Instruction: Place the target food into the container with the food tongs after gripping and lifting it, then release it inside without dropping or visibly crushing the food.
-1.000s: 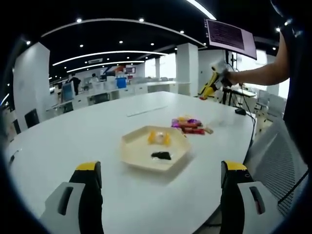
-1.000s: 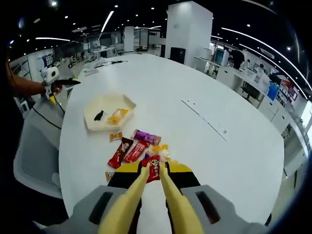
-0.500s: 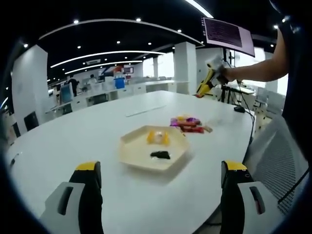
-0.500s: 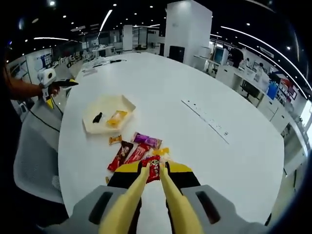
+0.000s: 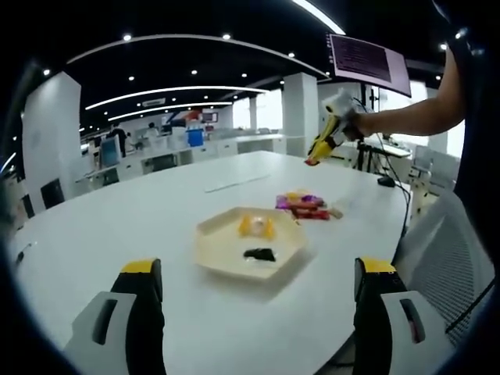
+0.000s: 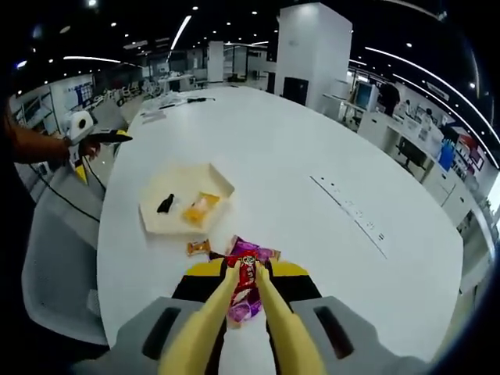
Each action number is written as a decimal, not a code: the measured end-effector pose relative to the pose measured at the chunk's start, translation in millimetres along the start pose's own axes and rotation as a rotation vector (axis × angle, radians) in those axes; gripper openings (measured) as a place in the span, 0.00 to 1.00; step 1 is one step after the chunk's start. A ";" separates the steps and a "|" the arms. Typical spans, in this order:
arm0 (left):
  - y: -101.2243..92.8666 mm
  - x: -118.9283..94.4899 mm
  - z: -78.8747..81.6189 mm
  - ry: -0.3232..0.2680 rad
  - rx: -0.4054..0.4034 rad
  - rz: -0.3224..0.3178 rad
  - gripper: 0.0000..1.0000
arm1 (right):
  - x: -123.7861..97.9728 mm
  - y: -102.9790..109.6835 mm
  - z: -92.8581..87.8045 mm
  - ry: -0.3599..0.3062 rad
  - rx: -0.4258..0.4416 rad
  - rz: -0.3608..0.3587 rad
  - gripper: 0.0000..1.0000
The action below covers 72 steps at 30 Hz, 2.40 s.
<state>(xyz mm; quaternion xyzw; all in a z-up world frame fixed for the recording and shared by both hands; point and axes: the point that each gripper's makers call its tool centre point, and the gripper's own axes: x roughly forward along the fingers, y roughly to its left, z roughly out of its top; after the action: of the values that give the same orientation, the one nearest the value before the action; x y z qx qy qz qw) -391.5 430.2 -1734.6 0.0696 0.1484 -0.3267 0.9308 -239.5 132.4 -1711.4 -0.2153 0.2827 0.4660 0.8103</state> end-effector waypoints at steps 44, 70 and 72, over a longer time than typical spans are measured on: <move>-8.8 -0.4 6.4 -0.021 0.006 -0.035 0.99 | 120.2 98.0 112.9 -0.036 -0.134 0.168 0.18; -7.7 0.3 4.2 -0.013 0.008 -0.037 0.99 | 149.5 118.3 132.1 -0.037 -0.173 0.222 0.21; -7.6 0.2 4.1 -0.012 0.007 -0.036 0.99 | 149.2 119.2 132.1 -0.040 -0.172 0.225 0.21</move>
<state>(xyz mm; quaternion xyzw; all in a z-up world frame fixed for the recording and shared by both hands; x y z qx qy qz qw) -395.2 423.3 -1731.0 0.0683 0.1428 -0.3445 0.9254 -249.4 364.2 -1721.1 -0.2416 0.2479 0.5805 0.7370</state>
